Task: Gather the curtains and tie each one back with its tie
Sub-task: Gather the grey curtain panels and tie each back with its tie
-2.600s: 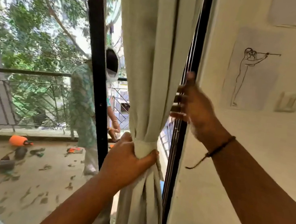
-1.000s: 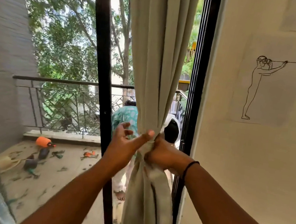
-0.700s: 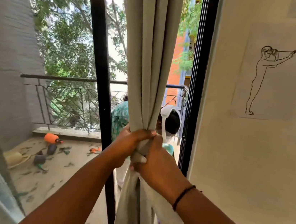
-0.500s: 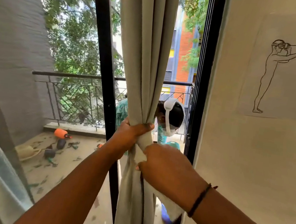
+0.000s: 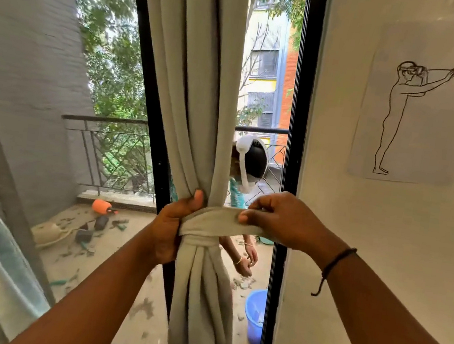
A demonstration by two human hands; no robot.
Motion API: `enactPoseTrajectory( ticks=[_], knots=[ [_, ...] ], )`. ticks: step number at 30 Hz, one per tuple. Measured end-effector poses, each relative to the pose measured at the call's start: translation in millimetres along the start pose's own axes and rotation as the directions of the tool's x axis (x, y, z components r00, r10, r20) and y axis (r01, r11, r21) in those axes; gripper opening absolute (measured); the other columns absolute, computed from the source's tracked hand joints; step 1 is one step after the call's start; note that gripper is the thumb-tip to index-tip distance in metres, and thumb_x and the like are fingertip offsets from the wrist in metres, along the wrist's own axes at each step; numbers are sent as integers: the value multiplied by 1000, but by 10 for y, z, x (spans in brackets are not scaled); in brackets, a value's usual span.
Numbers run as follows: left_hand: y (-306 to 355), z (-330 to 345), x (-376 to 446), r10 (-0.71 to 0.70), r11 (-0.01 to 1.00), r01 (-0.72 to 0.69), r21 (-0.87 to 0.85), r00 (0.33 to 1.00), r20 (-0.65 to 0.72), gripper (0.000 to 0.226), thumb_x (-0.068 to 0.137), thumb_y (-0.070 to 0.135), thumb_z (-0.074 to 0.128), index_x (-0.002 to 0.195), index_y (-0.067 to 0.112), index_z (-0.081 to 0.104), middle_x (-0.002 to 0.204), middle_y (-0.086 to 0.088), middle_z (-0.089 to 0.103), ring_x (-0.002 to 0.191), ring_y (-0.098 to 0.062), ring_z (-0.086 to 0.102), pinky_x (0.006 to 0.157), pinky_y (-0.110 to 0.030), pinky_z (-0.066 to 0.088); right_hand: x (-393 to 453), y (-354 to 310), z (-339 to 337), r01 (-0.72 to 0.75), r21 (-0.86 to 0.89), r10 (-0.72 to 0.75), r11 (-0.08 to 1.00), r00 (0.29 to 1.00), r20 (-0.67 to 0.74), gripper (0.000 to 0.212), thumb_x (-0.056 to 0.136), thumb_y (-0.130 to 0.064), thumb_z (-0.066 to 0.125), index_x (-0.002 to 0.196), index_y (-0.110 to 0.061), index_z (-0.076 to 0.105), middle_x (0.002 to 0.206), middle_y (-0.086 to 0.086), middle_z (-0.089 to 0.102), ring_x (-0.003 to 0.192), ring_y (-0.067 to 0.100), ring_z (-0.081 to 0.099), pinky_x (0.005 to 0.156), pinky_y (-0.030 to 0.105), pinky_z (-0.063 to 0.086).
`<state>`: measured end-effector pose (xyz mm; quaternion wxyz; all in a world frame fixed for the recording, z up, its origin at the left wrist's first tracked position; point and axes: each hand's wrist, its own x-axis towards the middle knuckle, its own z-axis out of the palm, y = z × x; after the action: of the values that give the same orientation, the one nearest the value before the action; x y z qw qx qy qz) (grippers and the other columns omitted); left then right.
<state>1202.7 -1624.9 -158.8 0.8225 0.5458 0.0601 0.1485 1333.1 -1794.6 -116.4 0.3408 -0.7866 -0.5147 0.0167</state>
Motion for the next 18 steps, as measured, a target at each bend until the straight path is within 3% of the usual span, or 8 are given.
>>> enactPoseTrajectory(
  ticks=[2,4,6,9,11,12,15,18],
  knots=[
    [-19,30,-19,-12,997,15,-71,999,38,73,31,45,94,88,3,76,80,-15,73,67,-26,70,62,-35,59,-3,90,68,-40,113,44,993,998,-41,31,70,-51,74,67,-20,68,64,-5,62,55,2,51,56,22,42],
    [-27,55,-60,-55,990,70,-120,990,128,69,47,45,90,96,0,74,86,-16,73,73,-27,70,68,-36,58,-55,98,206,-97,377,92,921,995,32,30,69,-39,80,75,-13,67,69,3,63,58,12,57,57,35,52],
    [-23,18,-76,-31,995,48,-91,983,183,67,71,47,75,117,-1,64,107,-17,69,93,-29,68,86,-39,52,-125,99,396,-196,683,99,704,979,179,25,74,-19,79,90,-12,60,81,7,64,59,24,61,51,38,56],
    [-14,-81,-133,0,991,31,-132,973,229,68,85,51,59,129,0,55,126,-14,61,116,-28,58,105,-41,36,-196,102,503,-297,908,157,295,953,260,38,73,4,72,103,-11,54,92,14,59,58,26,59,47,31,54],
    [-3,-150,-153,-44,988,70,-141,982,182,71,60,51,82,110,2,70,107,-14,71,98,-26,67,94,-41,48,-232,118,443,-263,962,241,68,940,240,41,65,7,69,100,-10,57,89,13,58,59,20,57,45,24,51],
    [-3,-158,-139,-3,996,7,-93,999,42,69,44,48,90,96,6,76,94,-13,74,85,-25,70,82,-39,55,-258,124,382,-220,976,260,-5,942,213,40,61,4,71,97,-11,60,86,12,60,58,17,58,44,20,50],
    [93,-135,-105,170,983,-154,100,969,-179,26,64,30,82,82,14,76,75,-2,74,68,-16,69,59,-26,57,-401,44,248,-136,990,166,-25,976,138,45,42,-9,90,84,-12,74,76,9,67,53,13,61,43,18,50],
    [237,-240,59,194,966,-124,228,930,-313,25,78,23,71,103,18,67,81,5,75,68,-8,70,54,-19,53,-577,-177,244,-161,957,-75,242,980,184,49,38,-22,96,82,-11,76,76,8,69,59,17,65,49,24,54]
  ],
)
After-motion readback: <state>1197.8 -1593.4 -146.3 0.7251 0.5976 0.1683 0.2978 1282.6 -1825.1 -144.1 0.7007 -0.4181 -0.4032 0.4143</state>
